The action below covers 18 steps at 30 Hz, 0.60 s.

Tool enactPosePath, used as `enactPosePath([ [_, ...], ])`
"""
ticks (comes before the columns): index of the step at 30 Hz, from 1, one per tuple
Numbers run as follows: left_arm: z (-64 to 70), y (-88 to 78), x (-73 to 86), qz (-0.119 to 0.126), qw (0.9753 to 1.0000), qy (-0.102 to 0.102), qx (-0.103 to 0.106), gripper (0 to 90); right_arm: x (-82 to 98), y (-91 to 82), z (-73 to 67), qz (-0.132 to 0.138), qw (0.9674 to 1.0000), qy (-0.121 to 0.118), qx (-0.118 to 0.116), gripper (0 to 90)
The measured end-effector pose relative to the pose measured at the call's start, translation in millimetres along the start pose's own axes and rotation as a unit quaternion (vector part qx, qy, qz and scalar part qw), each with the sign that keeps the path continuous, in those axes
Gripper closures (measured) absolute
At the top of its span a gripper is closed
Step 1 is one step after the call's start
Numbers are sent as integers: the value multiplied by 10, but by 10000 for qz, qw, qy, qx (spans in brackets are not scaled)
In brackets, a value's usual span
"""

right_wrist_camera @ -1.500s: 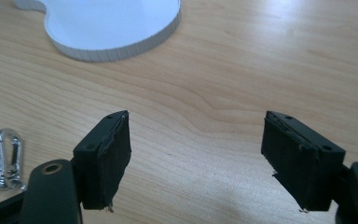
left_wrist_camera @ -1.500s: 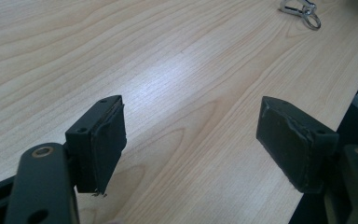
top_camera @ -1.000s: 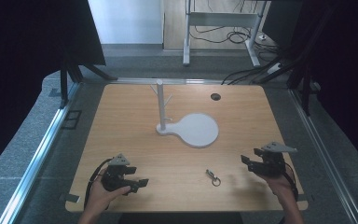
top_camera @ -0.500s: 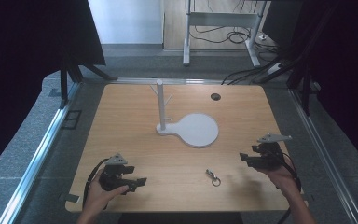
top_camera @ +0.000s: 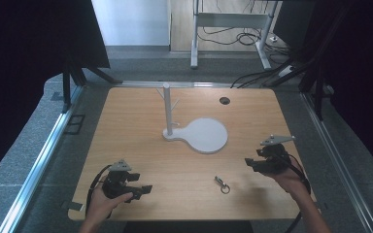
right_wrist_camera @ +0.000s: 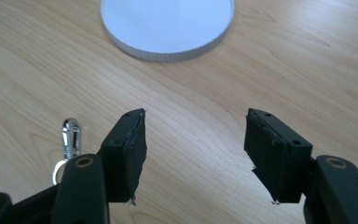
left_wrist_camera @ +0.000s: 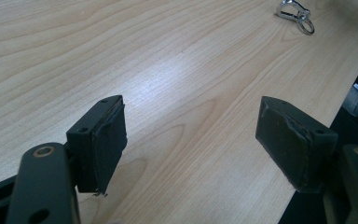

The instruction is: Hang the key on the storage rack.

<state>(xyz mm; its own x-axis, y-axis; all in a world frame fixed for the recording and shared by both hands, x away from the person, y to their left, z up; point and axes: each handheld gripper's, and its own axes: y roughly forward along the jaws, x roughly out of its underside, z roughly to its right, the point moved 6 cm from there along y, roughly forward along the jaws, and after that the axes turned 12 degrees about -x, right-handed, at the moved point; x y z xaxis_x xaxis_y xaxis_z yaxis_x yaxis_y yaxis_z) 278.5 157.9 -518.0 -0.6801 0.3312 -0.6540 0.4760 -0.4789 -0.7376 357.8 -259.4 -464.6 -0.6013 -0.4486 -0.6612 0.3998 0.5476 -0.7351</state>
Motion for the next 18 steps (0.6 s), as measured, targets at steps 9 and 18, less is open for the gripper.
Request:
enactPosePath([
  [9, 29, -26, -13, 85, 9999, -25, 77, 242, -128, 26, -124, -218, 9995, -210, -122, 405],
  [18, 68, -33, -38, 137, 9999, 45, 15, 223, -173, 69, -195, -409, 9983, -301, -275, 407],
])
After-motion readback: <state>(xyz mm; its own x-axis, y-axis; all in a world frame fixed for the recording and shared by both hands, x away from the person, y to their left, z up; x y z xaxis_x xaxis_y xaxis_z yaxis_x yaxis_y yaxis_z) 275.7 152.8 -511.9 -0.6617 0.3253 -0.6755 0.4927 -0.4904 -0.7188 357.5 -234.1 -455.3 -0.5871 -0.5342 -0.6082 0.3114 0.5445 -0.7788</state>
